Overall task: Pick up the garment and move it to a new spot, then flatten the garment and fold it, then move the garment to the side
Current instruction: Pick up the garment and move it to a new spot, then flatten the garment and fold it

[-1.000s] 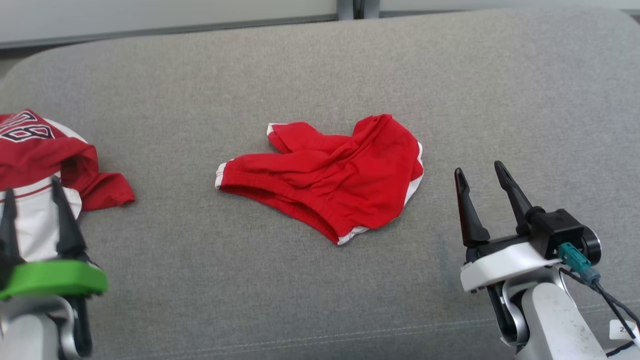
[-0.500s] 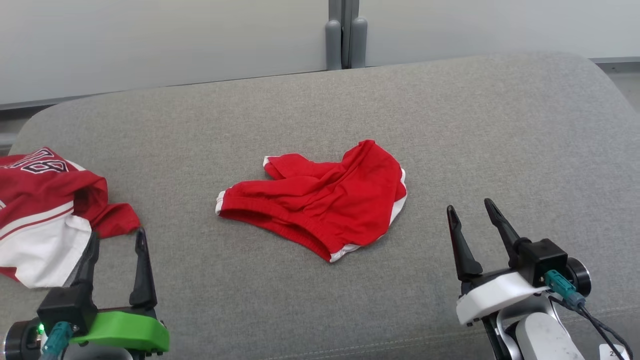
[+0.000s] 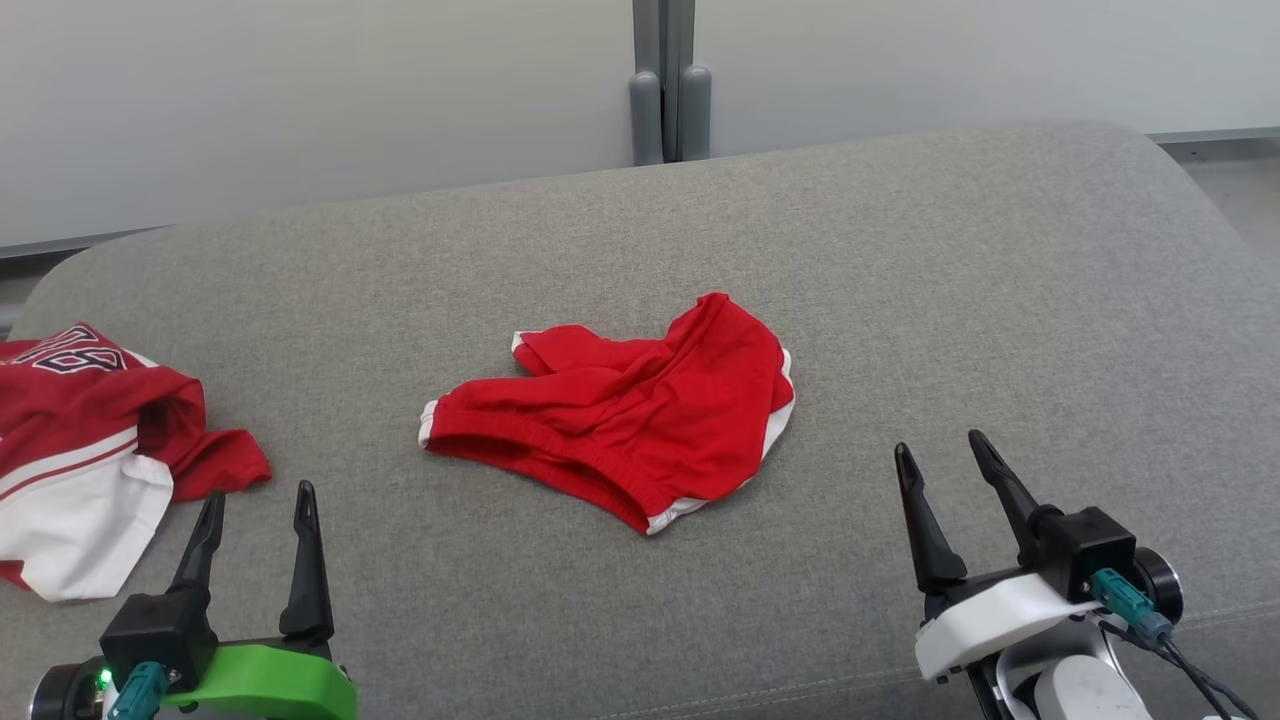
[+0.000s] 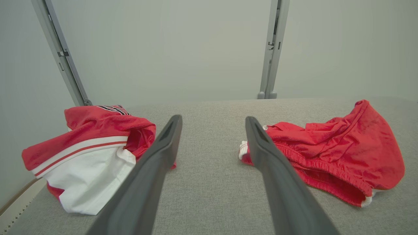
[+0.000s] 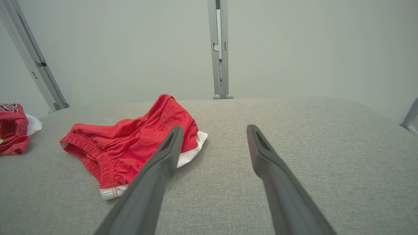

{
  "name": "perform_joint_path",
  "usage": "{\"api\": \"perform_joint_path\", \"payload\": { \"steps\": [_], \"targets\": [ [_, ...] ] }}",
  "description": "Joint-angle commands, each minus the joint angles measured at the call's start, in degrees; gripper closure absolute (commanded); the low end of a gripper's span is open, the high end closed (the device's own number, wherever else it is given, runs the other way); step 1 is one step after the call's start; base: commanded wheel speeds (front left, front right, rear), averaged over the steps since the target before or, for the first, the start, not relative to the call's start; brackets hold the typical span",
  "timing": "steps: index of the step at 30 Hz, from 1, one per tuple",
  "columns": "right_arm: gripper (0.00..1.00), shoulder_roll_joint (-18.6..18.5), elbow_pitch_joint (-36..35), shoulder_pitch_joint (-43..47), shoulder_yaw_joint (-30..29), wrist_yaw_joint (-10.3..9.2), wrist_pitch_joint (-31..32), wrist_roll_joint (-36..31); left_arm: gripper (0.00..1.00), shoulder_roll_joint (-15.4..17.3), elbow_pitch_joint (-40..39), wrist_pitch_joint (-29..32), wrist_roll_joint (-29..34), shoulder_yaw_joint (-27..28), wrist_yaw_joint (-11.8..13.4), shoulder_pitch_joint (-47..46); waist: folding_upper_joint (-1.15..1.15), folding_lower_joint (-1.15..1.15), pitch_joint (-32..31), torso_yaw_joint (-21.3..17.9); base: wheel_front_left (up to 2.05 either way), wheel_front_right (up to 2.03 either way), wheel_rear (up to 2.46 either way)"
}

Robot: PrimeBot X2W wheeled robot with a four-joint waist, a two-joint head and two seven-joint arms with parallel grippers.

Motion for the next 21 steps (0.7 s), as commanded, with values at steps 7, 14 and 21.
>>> {"api": "perform_joint_path", "payload": {
  "steps": [7, 14, 21],
  "targets": [
    [0.0, -0.18, -0.57, 0.32, -0.62, -0.02, 0.18, 0.17, 0.0, 0.43, -0.76, 0.45, 0.66, -0.86, 0.63, -1.05, 0.0, 0.0, 0.81, 0.53, 0.0, 0.0, 0.0],
    [0.0, -0.18, -1.38, -1.14, -0.64, -0.02, 0.09, -0.26, 0.0, -1.33, -1.32, 4.03, 1.46, -5.86, -1.04, -4.78, 0.0, 0.0, 2.82, 0.43, 0.0, 0.0, 0.0],
    [0.0, -0.19, -1.61, -2.61, 0.35, -0.02, 0.19, -0.55, 0.0, -5.46, 2.96, 13.57, -1.38, -15.27, -7.46, -9.17, 0.0, 0.0, 5.84, -2.14, 0.0, 0.0, 0.0]
  ]
}}
